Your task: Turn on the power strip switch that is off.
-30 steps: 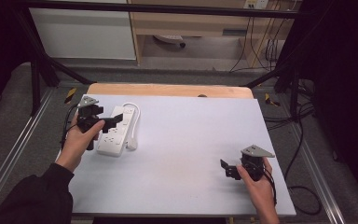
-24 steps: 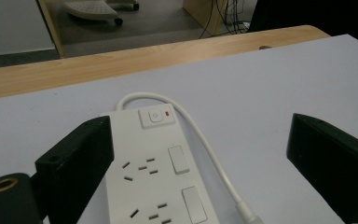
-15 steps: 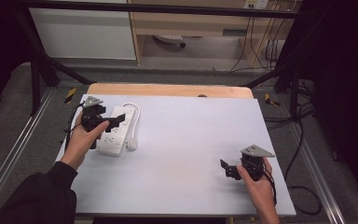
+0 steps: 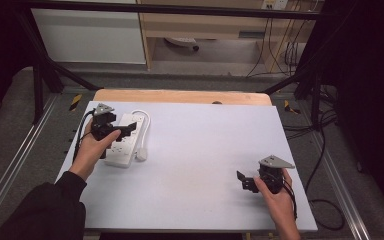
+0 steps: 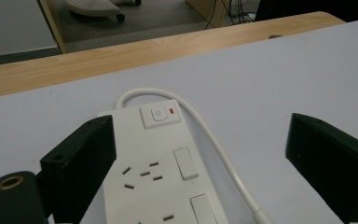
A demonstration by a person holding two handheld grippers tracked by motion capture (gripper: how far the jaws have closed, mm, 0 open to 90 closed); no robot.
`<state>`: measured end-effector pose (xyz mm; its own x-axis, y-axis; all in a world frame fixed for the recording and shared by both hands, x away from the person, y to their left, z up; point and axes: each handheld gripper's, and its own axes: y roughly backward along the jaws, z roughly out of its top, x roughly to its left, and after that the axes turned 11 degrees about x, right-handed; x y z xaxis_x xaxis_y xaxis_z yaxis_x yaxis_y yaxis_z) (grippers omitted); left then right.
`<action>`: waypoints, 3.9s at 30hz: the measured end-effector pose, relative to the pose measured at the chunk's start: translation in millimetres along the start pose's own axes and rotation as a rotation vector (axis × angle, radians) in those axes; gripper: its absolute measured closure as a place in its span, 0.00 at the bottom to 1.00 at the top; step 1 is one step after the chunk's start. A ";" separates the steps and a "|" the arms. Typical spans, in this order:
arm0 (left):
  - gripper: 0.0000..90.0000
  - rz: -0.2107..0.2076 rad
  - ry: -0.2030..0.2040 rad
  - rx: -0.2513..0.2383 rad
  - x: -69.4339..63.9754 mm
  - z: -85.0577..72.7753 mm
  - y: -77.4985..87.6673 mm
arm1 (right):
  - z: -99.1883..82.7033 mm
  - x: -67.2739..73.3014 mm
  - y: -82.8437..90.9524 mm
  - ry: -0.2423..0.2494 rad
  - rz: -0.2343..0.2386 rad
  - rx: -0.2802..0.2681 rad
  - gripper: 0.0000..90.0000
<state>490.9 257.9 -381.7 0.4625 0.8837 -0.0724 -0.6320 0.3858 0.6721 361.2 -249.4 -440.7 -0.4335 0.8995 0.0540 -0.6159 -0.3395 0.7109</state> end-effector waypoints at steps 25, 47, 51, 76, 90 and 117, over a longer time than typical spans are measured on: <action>0.33 0.042 -0.035 0.097 -4.0 -3.6 -13.6 | -0.6 -2.6 0.4 -0.009 -0.003 0.004 0.03; 0.73 0.024 -0.034 0.123 -5.5 -5.9 -26.8 | -0.5 -5.6 2.0 -0.016 0.001 -0.001 0.03; 0.77 0.012 -0.034 0.130 -4.3 -6.9 -28.8 | -0.9 -6.5 2.1 -0.017 -0.002 -0.001 0.03; 0.95 -0.023 -0.030 0.187 -3.8 -20.3 -37.6 | -0.8 -5.2 1.3 -0.006 0.002 0.005 0.03; 0.99 -0.035 -0.033 0.192 -4.4 -23.6 -37.9 | -0.8 -4.9 0.7 0.000 0.001 0.012 0.03; 1.00 -0.058 -0.015 0.177 -2.6 -27.9 -37.0 | -0.3 -3.1 -0.8 0.011 0.002 0.019 0.03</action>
<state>495.8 248.7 -427.0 0.5051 0.8567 -0.1042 -0.4853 0.3818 0.7866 362.8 -252.0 -441.7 -0.4415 0.8960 0.0477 -0.6030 -0.3356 0.7237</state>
